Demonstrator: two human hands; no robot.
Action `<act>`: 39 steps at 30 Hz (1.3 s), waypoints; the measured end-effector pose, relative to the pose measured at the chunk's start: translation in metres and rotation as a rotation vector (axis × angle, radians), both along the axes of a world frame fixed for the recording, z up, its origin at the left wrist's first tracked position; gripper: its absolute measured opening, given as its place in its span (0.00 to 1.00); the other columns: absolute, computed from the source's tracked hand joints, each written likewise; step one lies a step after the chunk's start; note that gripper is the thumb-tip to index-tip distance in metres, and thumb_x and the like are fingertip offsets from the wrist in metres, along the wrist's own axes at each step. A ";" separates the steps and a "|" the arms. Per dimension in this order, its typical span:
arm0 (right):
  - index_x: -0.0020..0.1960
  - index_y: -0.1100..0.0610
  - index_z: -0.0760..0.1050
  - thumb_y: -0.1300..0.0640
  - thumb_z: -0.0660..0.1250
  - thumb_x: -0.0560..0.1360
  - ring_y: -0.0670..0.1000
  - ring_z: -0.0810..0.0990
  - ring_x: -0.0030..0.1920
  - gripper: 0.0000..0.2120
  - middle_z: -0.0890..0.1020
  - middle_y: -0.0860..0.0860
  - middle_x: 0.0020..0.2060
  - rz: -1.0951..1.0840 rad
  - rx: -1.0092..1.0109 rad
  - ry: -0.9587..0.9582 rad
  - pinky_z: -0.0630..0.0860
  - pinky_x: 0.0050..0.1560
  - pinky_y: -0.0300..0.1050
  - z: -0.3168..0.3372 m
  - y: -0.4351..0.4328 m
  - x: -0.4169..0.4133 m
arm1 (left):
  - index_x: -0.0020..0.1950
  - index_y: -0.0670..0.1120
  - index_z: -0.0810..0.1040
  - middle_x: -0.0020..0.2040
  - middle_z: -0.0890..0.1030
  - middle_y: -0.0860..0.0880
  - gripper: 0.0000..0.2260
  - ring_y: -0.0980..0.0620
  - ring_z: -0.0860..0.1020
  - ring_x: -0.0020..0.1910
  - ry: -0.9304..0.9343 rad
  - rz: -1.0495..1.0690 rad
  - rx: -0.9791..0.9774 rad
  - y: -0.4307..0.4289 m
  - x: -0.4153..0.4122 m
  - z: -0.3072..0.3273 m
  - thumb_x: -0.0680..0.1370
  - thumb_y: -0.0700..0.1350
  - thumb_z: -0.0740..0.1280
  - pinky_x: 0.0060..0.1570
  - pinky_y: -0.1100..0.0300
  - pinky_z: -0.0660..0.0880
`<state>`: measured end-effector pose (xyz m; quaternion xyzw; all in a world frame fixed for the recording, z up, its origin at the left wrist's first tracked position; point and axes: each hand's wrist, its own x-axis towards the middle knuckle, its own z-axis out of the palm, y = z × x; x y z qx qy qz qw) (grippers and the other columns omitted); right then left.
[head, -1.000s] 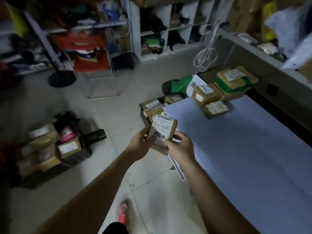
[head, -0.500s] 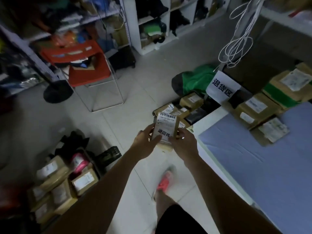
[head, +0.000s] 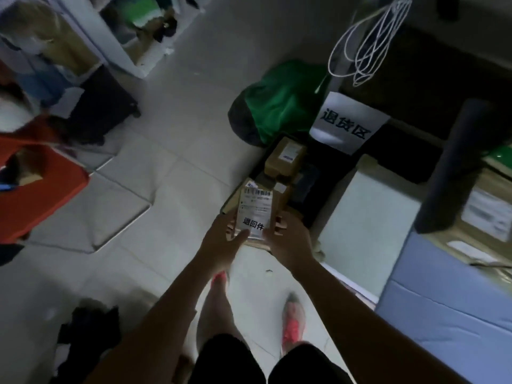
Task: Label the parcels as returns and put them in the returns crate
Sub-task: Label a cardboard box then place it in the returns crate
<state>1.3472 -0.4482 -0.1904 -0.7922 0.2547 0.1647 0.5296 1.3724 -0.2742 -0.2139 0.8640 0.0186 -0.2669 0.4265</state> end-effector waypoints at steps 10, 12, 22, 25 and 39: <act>0.63 0.50 0.77 0.55 0.74 0.73 0.43 0.83 0.48 0.19 0.85 0.44 0.52 -0.399 -0.140 0.067 0.80 0.51 0.40 -0.157 -0.025 0.142 | 0.71 0.48 0.70 0.54 0.74 0.60 0.19 0.67 0.75 0.44 -0.005 -0.438 -0.079 -0.052 0.208 -0.146 0.81 0.45 0.67 0.34 0.76 0.73; 0.63 0.50 0.78 0.55 0.74 0.73 0.40 0.82 0.46 0.19 0.84 0.43 0.50 -0.431 -0.199 0.065 0.77 0.47 0.32 -0.192 -0.045 0.160 | 0.70 0.48 0.71 0.52 0.78 0.59 0.18 0.66 0.77 0.43 -0.008 -0.493 -0.087 -0.078 0.232 -0.182 0.80 0.42 0.68 0.35 0.74 0.74; 0.69 0.52 0.73 0.58 0.70 0.77 0.51 0.80 0.59 0.21 0.81 0.49 0.60 -0.578 -0.247 0.097 0.75 0.48 0.39 -0.398 -0.139 0.210 | 0.65 0.50 0.77 0.58 0.82 0.54 0.17 0.59 0.79 0.55 -0.028 -0.688 -0.057 -0.205 0.295 -0.397 0.77 0.41 0.71 0.48 0.72 0.73; 0.70 0.55 0.72 0.60 0.71 0.76 0.53 0.77 0.65 0.23 0.80 0.52 0.63 -0.534 -0.212 0.123 0.72 0.55 0.38 -0.442 -0.144 0.213 | 0.61 0.48 0.79 0.56 0.83 0.53 0.13 0.58 0.80 0.53 -0.073 -0.691 0.040 -0.213 0.296 -0.442 0.78 0.42 0.71 0.42 0.75 0.69; 0.68 0.51 0.71 0.52 0.67 0.79 0.55 0.76 0.62 0.19 0.75 0.50 0.65 -0.024 -0.609 0.294 0.75 0.52 0.48 -0.324 -0.156 0.200 | 0.64 0.44 0.76 0.59 0.79 0.44 0.19 0.44 0.78 0.57 -0.500 -0.872 0.383 -0.197 0.311 -0.320 0.77 0.50 0.71 0.51 0.56 0.74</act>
